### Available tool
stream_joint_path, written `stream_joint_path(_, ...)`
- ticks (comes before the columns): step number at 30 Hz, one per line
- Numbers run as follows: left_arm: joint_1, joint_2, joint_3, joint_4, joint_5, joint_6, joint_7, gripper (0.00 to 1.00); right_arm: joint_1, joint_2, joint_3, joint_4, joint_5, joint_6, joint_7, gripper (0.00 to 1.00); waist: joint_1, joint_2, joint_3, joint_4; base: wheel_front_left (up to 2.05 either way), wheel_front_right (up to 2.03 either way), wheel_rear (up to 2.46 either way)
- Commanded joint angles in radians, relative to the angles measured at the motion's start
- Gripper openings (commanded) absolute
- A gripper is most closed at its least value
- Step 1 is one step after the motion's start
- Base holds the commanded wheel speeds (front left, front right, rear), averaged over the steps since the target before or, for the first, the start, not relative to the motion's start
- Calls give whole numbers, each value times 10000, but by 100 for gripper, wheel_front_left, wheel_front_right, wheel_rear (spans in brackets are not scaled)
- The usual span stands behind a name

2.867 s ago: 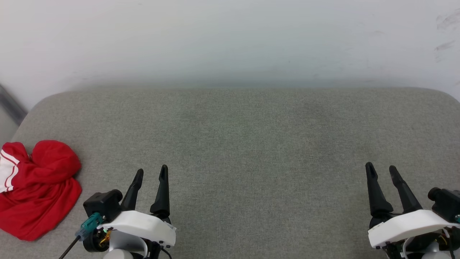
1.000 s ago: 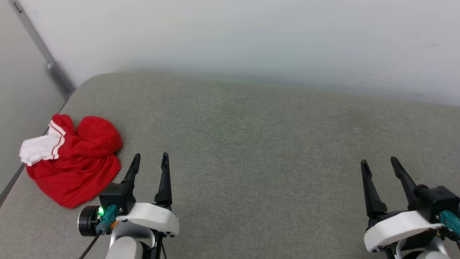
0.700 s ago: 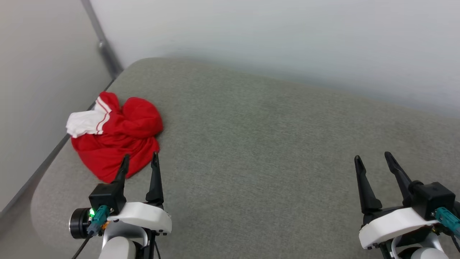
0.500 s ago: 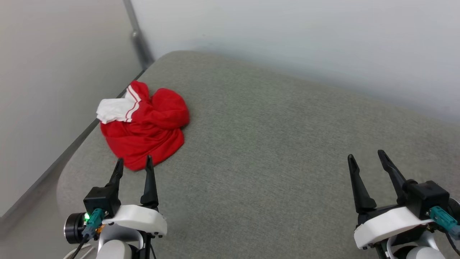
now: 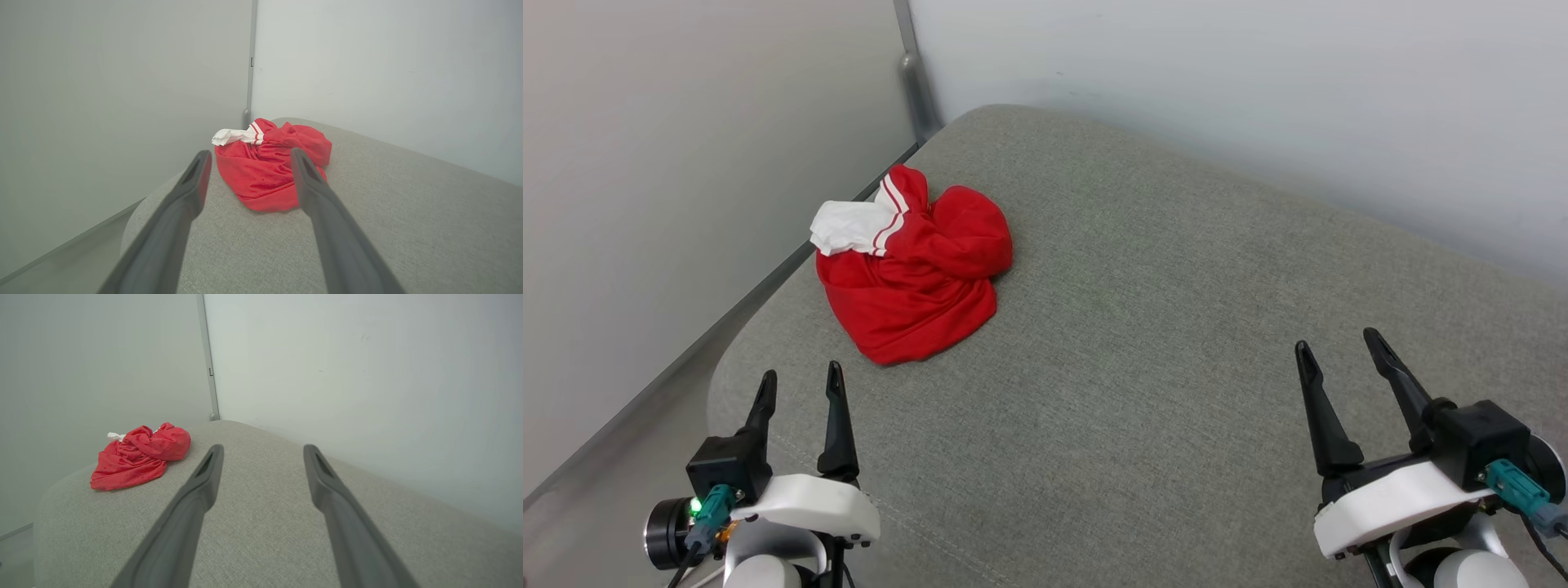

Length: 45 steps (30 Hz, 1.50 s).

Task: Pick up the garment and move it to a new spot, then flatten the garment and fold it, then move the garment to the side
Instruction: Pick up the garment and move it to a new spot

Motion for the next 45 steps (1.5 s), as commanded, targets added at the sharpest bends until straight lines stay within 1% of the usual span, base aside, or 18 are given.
stream_joint_path(1,-94,-6,54,17,29,-31,-27,100,-118,13,-3,-14,-29,-7,-2,100,0,0,29,-7,0,0,0)
stream_joint_path(5,-429,1,163,199,4,-7,-26,100,-179,13,-11,-170,-91,-7,58,100,0,0,277,-176,0,0,0)
stream_joint_path(8,-851,100,390,530,-189,59,-27,100,-378,12,135,-331,-335,-7,179,100,0,0,679,-552,0,0,0)
stream_joint_path(12,-1911,277,778,1106,-718,-17,211,100,-887,-50,223,-571,-654,-7,366,100,0,0,1537,-1205,0,0,0)
stream_joint_path(15,-2915,608,900,1674,-921,-110,739,100,-1276,-231,203,-704,-745,-7,463,100,0,0,2173,-1604,0,0,0)
stream_joint_path(17,-3705,987,962,2007,-1097,-322,1124,100,-1579,-331,242,-894,-755,-7,530,100,0,0,2697,-1879,0,0,0)
stream_joint_path(20,-4675,1478,1105,2629,-1429,-555,1857,100,-1952,-452,236,-1035,-745,-7,575,100,0,0,3328,-2242,0,0,0)
stream_joint_path(21,-5626,2095,1229,3292,-1827,-793,2792,100,-2337,-532,249,-1131,-700,-7,524,100,0,0,3929,-2595,0,0,0)
stream_joint_path(23,-6185,2530,1275,3737,-2098,-906,3597,100,-2574,-533,292,-1168,-670,-7,460,100,0,0,4311,-2826,0,0,0)
stream_joint_path(27,-6941,3513,1199,4447,-2319,-1004,5482,100,-2952,-504,353,-1139,-585,-7,316,100,0,0,4956,-3212,0,0,0)
stream_joint_path(30,-7251,4033,1194,4826,-2532,-1032,6911,100,-3129,-467,384,-1067,-567,-7,169,100,0,0,5284,-3433,0,0,0)
stream_joint_path(34,-7369,4393,1400,5340,-2932,-774,8798,100,-3265,-412,372,-946,-532,-7,-11,100,0,0,5556,-3622,0,0,0)
stream_joint_path(35,-7369,4393,1400,5340,-2932,-774,8798,100,-3265,-412,372,-946,-532,-7,-11,100,0,0,5556,-3622,0,0,0)
stream_joint_path(37,-7242,4414,1473,5593,-3107,-527,9703,100,-3287,-389,414,-896,-519,-7,-60,100,0,0,5630,-3693,0,0,0)
stream_joint_path(39,-7012,4341,1513,5725,-3174,-239,10300,100,-3339,-363,469,-849,-492,-7,-114,100,0,0,5671,-3763,0,0,0)
stream_joint_path(41,-6667,4284,1499,5824,-3192,38,10807,100,-3408,-340,519,-822,-463,-7,-151,100,0,0,5673,-3839,0,0,0)
stream_joint_path(44,-6389,4239,1484,5577,-3129,284,10824,100,-3406,-311,476,-784,-449,-7,-207,100,0,0,5593,-3888,0,0,0)
stream_joint_path(45,-6322,4198,1490,5491,-3163,331,10830,0,-3384,-306,456,-764,-450,-7,-217,100,0,0,5538,-3890,0,0,0)
